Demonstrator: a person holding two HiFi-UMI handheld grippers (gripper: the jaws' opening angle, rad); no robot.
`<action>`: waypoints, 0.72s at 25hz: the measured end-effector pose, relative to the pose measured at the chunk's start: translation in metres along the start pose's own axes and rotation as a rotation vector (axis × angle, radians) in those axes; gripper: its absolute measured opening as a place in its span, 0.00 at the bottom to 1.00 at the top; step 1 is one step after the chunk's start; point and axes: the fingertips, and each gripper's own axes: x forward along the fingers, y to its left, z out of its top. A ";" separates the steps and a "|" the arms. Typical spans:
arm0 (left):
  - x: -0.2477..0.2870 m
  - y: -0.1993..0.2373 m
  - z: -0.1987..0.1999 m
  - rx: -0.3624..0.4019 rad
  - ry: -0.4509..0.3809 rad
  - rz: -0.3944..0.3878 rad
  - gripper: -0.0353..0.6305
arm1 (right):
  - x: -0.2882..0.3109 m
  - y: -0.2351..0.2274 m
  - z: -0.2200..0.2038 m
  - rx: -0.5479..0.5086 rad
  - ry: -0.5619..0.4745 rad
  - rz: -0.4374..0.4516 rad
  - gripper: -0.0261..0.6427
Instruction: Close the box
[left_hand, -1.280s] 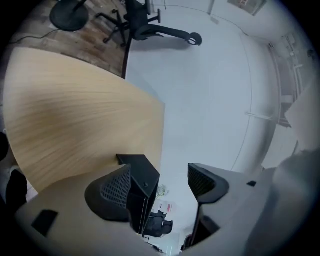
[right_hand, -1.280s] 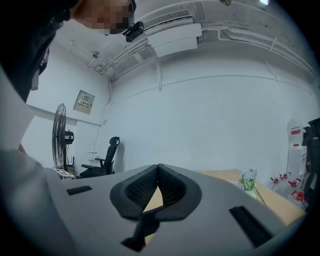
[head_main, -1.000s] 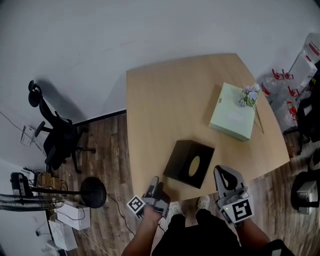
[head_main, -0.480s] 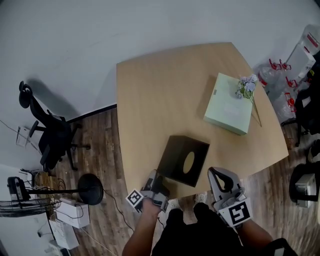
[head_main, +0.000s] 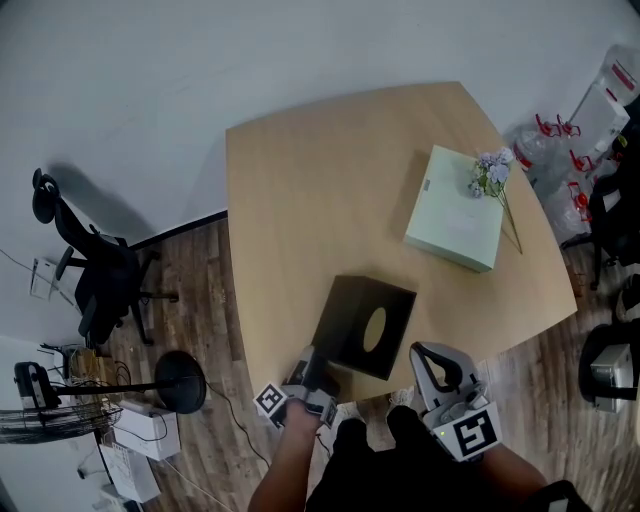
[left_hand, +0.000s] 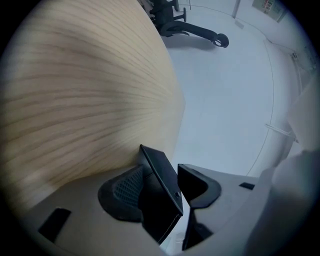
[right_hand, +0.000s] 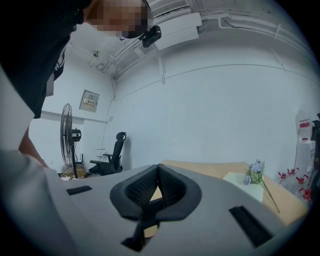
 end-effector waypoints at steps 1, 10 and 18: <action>0.001 0.001 -0.001 0.003 0.007 0.004 0.38 | 0.000 0.000 0.000 0.001 0.000 -0.001 0.06; 0.002 0.002 -0.003 -0.007 -0.009 -0.021 0.18 | -0.003 0.004 -0.002 0.003 0.002 -0.008 0.06; -0.001 -0.017 0.004 0.095 -0.004 -0.058 0.15 | -0.003 0.007 -0.001 0.007 -0.005 -0.019 0.06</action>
